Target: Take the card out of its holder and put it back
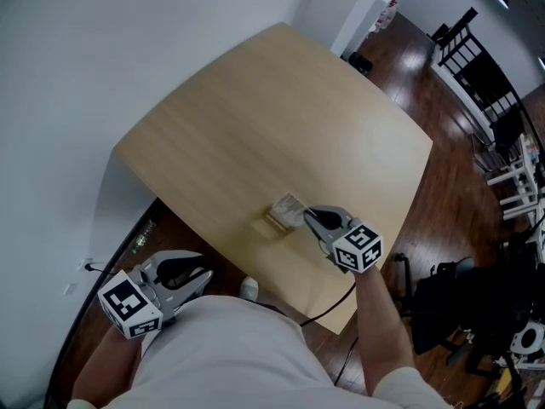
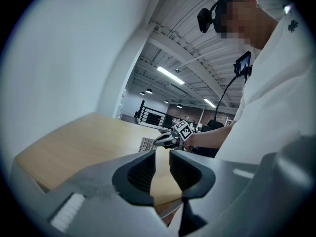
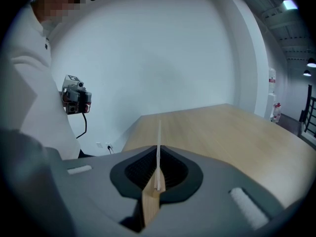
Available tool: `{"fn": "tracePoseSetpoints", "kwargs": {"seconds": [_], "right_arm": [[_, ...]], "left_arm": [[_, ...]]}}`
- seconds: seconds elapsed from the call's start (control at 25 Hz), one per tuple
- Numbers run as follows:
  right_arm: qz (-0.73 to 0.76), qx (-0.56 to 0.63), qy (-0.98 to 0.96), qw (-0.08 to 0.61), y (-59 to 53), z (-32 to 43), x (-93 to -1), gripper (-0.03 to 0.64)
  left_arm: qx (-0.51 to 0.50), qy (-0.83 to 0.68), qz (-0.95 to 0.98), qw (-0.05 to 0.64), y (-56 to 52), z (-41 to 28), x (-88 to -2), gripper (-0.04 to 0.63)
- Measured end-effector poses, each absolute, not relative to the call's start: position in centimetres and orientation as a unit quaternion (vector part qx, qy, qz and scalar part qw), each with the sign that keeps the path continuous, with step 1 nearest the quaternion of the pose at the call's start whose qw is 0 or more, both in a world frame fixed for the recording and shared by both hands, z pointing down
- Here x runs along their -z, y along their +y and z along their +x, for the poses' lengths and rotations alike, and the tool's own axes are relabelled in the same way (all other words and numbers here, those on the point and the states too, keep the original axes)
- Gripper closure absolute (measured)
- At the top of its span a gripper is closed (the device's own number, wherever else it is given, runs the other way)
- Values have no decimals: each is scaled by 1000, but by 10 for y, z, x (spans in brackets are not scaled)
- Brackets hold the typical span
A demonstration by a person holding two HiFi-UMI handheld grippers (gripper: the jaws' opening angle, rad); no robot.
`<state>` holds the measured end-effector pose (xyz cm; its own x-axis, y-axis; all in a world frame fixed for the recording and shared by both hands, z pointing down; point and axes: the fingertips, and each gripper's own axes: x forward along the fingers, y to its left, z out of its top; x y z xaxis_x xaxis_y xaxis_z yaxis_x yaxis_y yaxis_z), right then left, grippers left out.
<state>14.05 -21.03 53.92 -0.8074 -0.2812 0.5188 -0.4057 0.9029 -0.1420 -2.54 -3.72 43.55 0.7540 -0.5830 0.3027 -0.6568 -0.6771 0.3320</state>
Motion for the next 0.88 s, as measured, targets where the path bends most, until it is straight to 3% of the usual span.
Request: {"fn": "tracePoseSetpoints", "kwargs": {"seconds": [0.88], "right_arm": [[298,-84,-925,221,-141,191,-444,595]], "left_arm": [[-98,-258,940,202,-30,-47,-434,500]]}}
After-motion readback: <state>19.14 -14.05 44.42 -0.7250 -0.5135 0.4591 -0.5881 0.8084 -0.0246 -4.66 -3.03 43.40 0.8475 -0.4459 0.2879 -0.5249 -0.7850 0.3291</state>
